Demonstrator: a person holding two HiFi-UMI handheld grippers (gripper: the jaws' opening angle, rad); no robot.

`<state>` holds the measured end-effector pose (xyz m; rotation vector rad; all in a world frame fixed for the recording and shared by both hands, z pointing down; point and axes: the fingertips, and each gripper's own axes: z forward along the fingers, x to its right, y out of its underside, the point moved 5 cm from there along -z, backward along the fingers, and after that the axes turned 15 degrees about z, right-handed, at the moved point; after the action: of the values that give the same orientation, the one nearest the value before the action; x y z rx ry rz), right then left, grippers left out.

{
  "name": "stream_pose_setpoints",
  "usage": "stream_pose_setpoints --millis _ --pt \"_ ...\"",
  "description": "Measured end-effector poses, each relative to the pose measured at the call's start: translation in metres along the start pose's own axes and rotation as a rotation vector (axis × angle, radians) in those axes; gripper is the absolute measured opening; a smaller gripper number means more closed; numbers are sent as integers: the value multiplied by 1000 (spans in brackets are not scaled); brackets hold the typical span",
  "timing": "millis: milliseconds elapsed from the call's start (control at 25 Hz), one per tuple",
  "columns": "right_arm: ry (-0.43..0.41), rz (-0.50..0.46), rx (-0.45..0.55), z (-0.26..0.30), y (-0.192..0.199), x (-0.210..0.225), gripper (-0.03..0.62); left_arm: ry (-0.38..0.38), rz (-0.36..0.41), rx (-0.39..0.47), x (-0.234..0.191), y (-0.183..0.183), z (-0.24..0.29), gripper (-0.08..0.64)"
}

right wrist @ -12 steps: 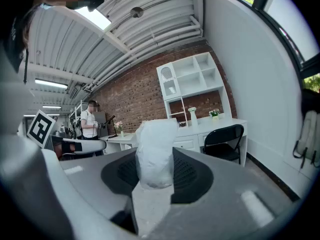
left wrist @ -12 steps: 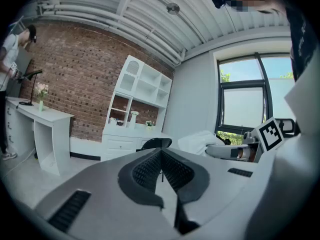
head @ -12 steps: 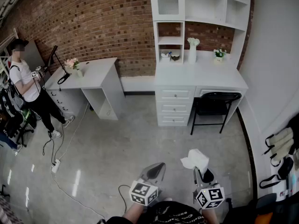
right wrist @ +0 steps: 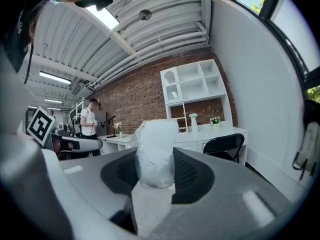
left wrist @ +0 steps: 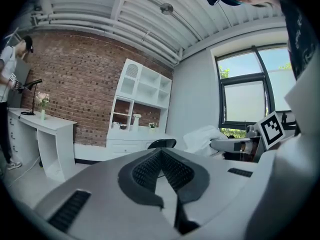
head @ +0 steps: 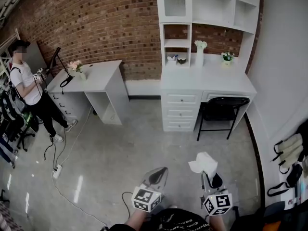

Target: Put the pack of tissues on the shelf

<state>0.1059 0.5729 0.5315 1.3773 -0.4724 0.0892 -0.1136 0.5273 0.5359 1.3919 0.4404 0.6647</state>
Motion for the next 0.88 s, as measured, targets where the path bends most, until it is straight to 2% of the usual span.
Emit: stream_pose_setpoints --millis 440,720,880 --pt "36 -46 -4 22 -3 5 149 3 27 9 -26 2 19 11" --pt "51 -91 -27 54 -12 7 149 19 37 11 -51 -2 48 11" --pt "55 -100 -37 78 -13 10 149 2 55 -9 -74 0 67 11"
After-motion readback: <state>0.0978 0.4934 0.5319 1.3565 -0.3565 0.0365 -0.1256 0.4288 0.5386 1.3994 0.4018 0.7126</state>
